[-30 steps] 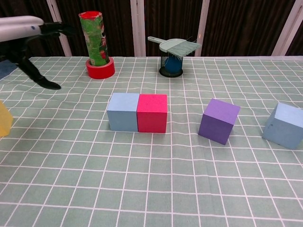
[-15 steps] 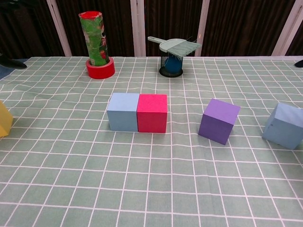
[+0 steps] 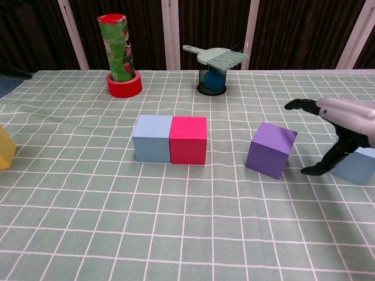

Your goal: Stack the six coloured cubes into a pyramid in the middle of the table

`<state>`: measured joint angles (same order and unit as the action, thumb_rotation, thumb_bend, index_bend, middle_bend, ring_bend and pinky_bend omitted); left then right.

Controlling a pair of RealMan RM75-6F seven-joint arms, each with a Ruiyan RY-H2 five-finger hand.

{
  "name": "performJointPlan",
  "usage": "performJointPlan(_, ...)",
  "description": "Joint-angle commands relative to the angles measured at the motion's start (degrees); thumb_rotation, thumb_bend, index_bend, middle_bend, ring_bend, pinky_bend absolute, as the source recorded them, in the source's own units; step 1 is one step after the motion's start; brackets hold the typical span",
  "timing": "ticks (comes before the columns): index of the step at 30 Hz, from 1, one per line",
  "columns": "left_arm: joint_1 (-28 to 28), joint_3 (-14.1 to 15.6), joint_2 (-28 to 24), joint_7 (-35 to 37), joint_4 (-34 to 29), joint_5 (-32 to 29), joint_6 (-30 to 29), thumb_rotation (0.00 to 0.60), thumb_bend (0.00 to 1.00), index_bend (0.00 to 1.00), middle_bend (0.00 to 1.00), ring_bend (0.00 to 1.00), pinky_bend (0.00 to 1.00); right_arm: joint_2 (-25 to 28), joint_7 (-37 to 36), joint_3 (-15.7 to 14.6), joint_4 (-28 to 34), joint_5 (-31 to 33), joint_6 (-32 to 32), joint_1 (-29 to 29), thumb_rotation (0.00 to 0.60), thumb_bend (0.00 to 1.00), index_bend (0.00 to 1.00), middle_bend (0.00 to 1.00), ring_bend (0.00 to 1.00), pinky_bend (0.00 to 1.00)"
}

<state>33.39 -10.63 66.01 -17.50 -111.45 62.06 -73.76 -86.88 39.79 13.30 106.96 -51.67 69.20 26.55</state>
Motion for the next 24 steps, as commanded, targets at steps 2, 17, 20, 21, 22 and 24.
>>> performJointPlan(2, -0.2, -0.4, 0.0, 0.5, 0.1, 0.0, 0.0, 0.600, 0.04, 0.00, 0.02, 0.00, 0.00, -2.6, 0.1, 0.5, -2.7, 0.9, 0.4, 1.5, 0.600, 0.19, 0.00, 0.00, 0.00, 0.00)
performJointPlan(17, -0.8, -1.3, 0.0, 1.2, 0.2, -0.1, 0.6, 0.600, 0.04, 0.00, 0.02, 0.00, 0.00, -8.7, -1.4, 4.5, -8.9, 5.7, 1.4, 5.8, 0.600, 0.19, 0.00, 0.00, 0.00, 0.00)
performJointPlan(20, -0.9, -1.6, 0.0, 1.4, 0.2, -0.1, 0.6, 0.600, 0.04, 0.00, 0.02, 0.00, 0.00, -9.0, -1.1, 5.2, -9.4, 7.0, 1.6, 6.5, 0.600, 0.19, 0.00, 0.00, 0.00, 0.00)
performJointPlan(21, -0.9, -1.6, 0.0, 1.4, 0.2, -0.1, 0.6, 0.600, 0.04, 0.00, 0.02, 0.00, 0.00, -9.1, -1.0, 5.4, -9.5, 7.3, 1.6, 6.7, 0.600, 0.19, 0.00, 0.00, 0.00, 0.00)
performJointPlan(22, -1.0, -1.6, 0.0, 1.5, 0.2, -0.1, 0.7, 0.600, 0.04, 0.00, 0.02, 0.00, 0.00, -9.1, -0.9, 5.5, -9.7, 7.6, 1.8, 6.9, 0.600, 0.19, 0.00, 0.00, 0.00, 0.00)
performJointPlan(24, -1.0, -1.7, 0.0, 1.5, 0.2, -0.2, 0.9, 0.600, 0.04, 0.00, 0.02, 0.00, 0.00, -9.1, -0.8, 5.7, -10.3, 8.2, 2.0, 7.2, 0.600, 0.19, 0.00, 0.00, 0.00, 0.00)
